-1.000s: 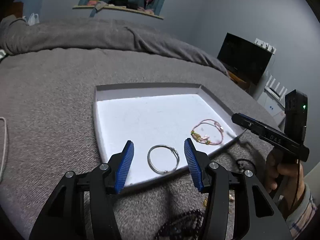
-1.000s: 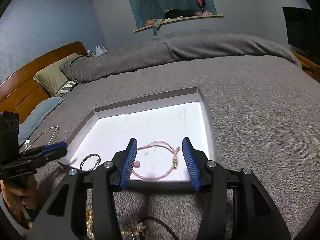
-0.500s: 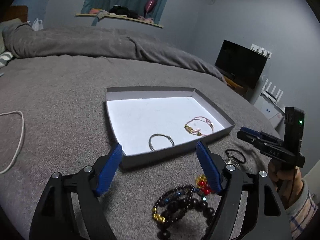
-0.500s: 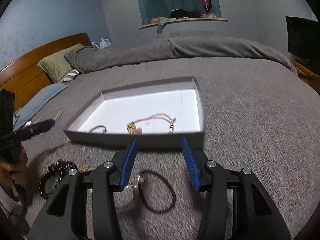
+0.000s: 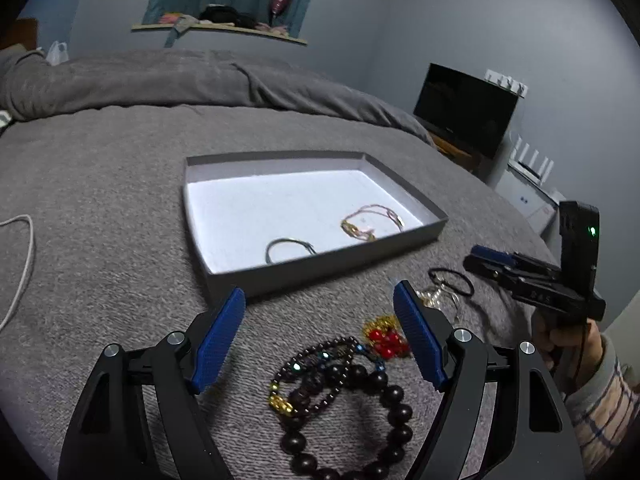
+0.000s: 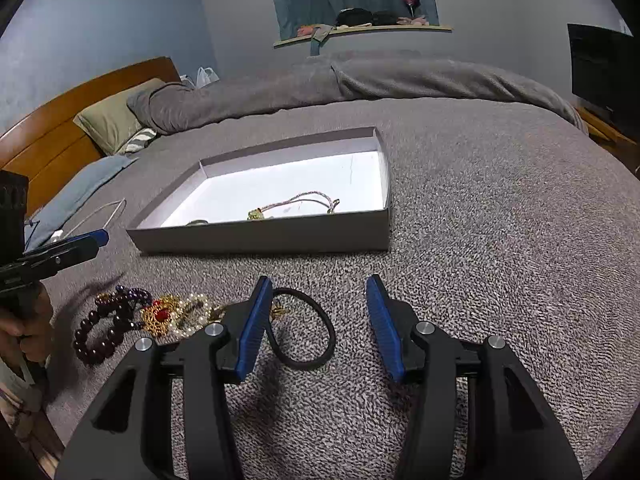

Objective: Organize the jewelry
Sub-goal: 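Move the left tool to the dark red bead bracelet while the right tool approaches the black hair tie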

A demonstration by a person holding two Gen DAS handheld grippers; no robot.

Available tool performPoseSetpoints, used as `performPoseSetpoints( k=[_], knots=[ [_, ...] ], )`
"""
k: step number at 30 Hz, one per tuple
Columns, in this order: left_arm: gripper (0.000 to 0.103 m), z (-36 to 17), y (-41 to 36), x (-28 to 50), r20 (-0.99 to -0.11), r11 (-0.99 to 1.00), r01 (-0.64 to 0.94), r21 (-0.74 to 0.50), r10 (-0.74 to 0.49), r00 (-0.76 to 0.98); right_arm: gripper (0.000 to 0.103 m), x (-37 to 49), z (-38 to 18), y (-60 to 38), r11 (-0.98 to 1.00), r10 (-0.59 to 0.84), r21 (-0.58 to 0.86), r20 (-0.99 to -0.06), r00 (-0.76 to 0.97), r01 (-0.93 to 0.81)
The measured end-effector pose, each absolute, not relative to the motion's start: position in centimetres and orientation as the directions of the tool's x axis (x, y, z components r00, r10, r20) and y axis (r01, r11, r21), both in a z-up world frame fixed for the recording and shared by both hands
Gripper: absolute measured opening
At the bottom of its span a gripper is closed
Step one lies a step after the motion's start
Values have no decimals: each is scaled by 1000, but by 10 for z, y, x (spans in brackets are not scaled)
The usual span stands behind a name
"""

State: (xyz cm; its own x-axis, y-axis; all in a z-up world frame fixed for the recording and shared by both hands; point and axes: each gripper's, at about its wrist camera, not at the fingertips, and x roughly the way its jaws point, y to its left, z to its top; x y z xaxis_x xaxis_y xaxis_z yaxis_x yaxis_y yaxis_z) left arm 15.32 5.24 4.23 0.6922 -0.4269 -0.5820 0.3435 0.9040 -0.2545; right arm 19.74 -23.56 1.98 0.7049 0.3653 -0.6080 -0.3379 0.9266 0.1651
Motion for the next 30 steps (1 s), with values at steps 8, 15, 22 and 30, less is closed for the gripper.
performPoseSetpoints(
  k=[8, 15, 22, 30],
  knots=[
    [77, 30, 48, 136, -621, 894, 395, -212, -435, 652, 57, 195, 18, -239, 927, 360, 153, -612, 704, -341],
    [70, 22, 46, 123, -626, 895, 428, -123, -405, 667, 60, 195, 18, -238, 928, 358, 147, -611, 706, -343],
    [61, 19, 45, 115, -636, 886, 455, -88, -402, 659, 64, 195, 18, -238, 928, 357, 147, -609, 708, -341],
    [40, 12, 42, 118, -665, 893, 446, -66, -372, 648, 70, 195, 18, -237, 927, 359, 146, -608, 708, -345]
  ],
)
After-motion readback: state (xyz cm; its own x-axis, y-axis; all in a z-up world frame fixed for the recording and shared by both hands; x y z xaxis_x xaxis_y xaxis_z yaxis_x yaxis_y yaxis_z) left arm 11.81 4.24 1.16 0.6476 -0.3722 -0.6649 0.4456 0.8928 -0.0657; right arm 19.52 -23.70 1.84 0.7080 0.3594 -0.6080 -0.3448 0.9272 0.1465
